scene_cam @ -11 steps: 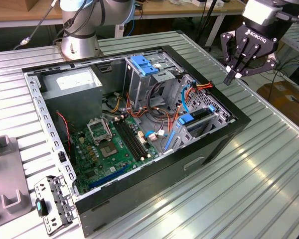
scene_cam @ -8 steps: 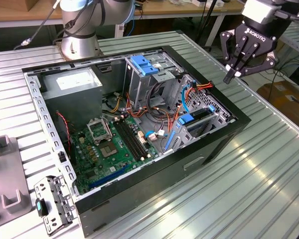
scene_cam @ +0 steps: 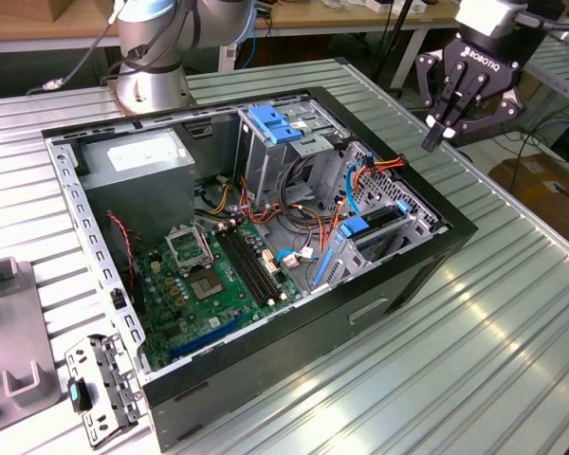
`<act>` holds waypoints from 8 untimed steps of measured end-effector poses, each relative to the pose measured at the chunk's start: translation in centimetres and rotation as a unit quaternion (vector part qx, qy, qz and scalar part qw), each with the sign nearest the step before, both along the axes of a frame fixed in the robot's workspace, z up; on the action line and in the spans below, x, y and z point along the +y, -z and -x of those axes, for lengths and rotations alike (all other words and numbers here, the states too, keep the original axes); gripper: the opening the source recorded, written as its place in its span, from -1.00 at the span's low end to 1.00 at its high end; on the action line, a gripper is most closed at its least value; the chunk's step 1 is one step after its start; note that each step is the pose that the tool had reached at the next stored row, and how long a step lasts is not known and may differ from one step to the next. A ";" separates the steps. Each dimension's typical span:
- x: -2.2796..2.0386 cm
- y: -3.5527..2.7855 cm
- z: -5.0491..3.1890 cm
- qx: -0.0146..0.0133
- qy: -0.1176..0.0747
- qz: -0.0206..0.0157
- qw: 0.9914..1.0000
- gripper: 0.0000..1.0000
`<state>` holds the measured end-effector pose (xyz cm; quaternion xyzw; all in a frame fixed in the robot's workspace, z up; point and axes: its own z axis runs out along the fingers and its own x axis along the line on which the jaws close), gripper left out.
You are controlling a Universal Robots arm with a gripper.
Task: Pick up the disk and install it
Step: 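Insert the first disk wire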
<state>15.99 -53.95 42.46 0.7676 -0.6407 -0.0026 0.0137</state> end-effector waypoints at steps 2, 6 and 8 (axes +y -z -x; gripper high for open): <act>0.39 0.00 -0.24 0.000 -0.001 0.000 1.000 -0.79; 1.15 0.00 -0.66 0.000 -0.004 0.001 1.000 -0.79; 1.46 0.00 -0.84 0.000 -0.005 0.001 1.000 -0.79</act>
